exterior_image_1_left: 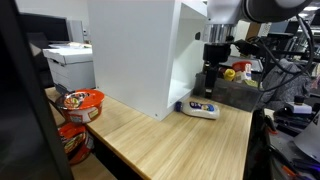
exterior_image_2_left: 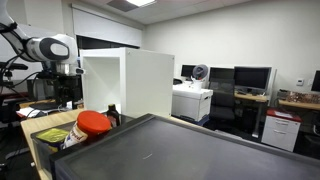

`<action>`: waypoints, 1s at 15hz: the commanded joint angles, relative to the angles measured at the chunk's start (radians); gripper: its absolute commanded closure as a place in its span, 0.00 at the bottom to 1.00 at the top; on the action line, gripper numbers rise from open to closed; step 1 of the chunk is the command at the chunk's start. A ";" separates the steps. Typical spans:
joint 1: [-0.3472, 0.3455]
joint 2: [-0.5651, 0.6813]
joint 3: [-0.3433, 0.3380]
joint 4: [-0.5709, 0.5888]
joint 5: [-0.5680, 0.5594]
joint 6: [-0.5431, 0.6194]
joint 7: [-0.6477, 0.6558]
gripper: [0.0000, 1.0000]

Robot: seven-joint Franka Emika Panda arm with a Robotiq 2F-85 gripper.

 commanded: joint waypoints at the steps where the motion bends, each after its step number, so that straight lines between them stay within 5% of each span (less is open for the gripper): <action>1: -0.006 0.062 -0.020 0.007 -0.023 0.037 0.026 0.00; 15: 0.005 0.210 -0.065 0.068 -0.176 0.118 0.106 0.00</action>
